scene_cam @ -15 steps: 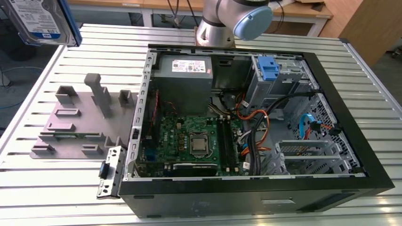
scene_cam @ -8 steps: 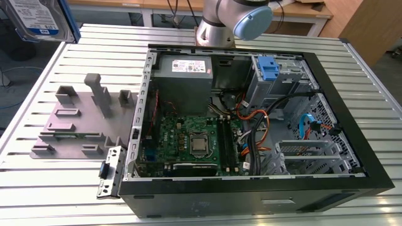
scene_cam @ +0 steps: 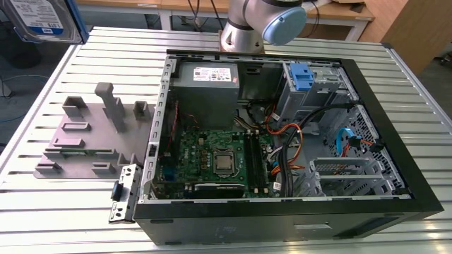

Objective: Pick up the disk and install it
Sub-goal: 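Pick up the disk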

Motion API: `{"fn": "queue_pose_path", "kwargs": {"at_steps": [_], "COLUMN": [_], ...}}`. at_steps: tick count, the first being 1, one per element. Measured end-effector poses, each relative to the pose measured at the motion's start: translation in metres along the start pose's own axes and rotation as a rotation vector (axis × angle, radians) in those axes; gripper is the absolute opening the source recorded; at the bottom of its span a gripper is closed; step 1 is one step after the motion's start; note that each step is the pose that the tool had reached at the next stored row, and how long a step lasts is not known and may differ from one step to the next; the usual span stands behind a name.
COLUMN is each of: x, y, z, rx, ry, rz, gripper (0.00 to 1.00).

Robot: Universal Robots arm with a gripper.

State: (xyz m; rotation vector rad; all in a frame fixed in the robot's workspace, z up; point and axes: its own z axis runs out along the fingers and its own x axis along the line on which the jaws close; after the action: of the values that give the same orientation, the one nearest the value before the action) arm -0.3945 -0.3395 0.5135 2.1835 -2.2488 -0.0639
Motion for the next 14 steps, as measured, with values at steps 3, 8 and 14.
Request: {"fn": "queue_pose_path", "kwargs": {"at_steps": [3,8,14], "x": [-0.0001,-0.0002,-0.0002], "y": [0.0001,0.0003,0.0003], "z": [-0.0042,-0.0082,-0.0084], "rx": [-0.0001,-0.0001,-0.0001], "ry": [0.0001,0.0000,0.0000], "rz": [0.000,0.000,0.000], "gripper": [0.35,0.35,0.35]}}
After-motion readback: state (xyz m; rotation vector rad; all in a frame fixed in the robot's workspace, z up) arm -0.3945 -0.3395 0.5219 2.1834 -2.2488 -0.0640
